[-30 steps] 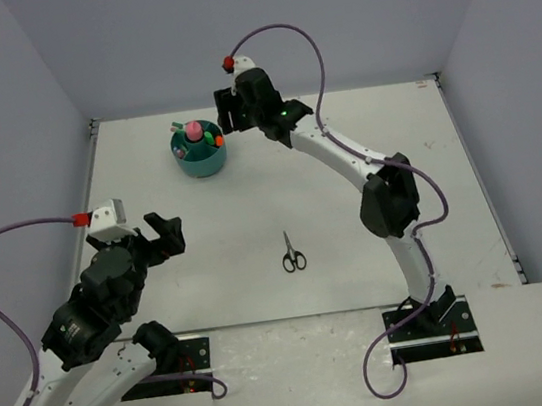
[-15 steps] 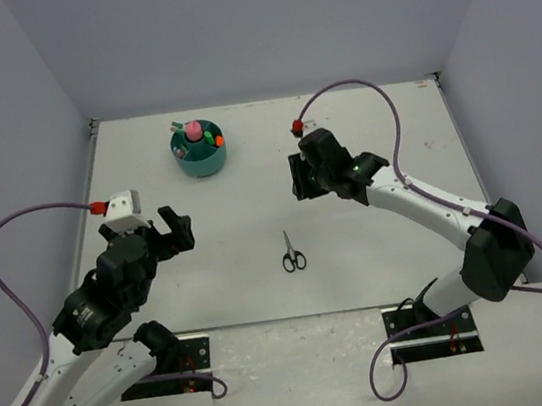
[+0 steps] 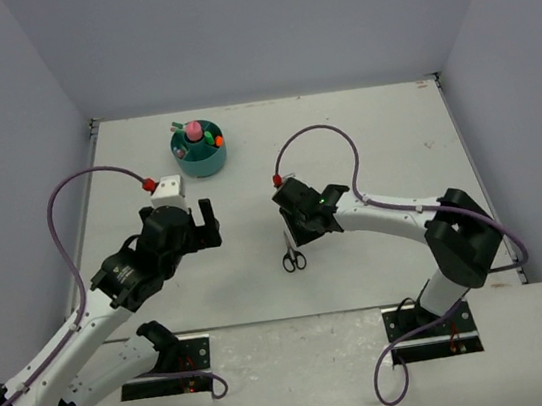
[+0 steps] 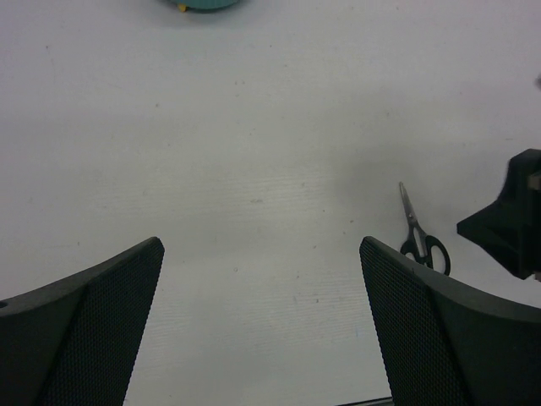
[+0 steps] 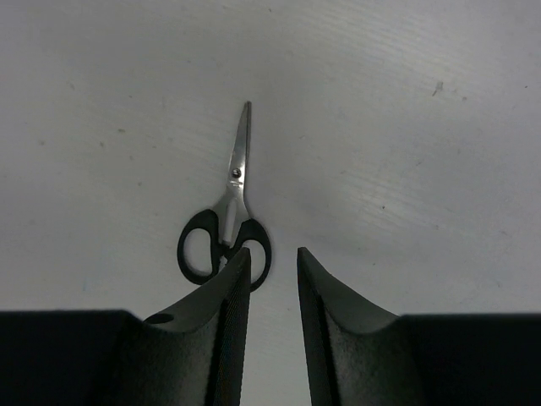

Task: Sort the stationery into containers
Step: Pick up the scissors from the center of the board.

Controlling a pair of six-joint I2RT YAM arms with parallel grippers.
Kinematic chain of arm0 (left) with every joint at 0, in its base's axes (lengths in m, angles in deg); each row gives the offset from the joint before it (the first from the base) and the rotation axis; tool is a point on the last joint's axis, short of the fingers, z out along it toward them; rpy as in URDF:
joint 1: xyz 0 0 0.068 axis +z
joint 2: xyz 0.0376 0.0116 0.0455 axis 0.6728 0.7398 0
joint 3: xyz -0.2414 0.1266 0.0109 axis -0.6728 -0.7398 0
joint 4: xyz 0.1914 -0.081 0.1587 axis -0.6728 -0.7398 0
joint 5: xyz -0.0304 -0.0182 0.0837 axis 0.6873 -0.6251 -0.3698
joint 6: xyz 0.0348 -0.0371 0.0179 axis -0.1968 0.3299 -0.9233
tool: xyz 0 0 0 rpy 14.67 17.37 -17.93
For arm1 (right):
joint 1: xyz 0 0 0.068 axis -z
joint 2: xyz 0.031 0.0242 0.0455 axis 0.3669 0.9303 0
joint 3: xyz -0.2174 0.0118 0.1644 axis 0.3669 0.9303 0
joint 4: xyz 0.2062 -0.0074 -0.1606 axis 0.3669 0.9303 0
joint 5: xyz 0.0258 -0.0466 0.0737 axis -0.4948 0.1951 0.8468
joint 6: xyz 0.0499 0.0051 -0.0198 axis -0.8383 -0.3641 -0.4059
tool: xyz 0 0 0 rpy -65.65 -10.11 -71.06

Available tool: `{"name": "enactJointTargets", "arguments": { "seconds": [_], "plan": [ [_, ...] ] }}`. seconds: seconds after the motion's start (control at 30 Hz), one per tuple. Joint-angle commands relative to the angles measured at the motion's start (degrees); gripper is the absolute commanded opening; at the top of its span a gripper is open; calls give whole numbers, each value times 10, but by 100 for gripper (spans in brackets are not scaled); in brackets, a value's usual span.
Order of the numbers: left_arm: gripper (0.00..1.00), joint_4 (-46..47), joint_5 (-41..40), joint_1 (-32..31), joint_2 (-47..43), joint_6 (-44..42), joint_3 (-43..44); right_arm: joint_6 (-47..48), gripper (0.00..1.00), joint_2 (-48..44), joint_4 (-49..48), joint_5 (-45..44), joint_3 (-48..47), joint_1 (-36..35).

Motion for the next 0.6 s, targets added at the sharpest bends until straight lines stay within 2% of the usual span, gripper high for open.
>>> {"name": "enactJointTargets", "arguments": {
  "seconds": [0.0, 0.2, 0.57],
  "plan": [
    [100, 26, 10, 4, -31, -14, -1, -32, 30, 30, 17, -28, 3, -7],
    [100, 28, 28, 4, -11, -20, 1, -39, 28, 42, -14, 9, 29, -25],
    [100, 31, 31, 4, -26, -20, -1, -46, 22, 102, -12, 12, 25, -36]
  ]
}}
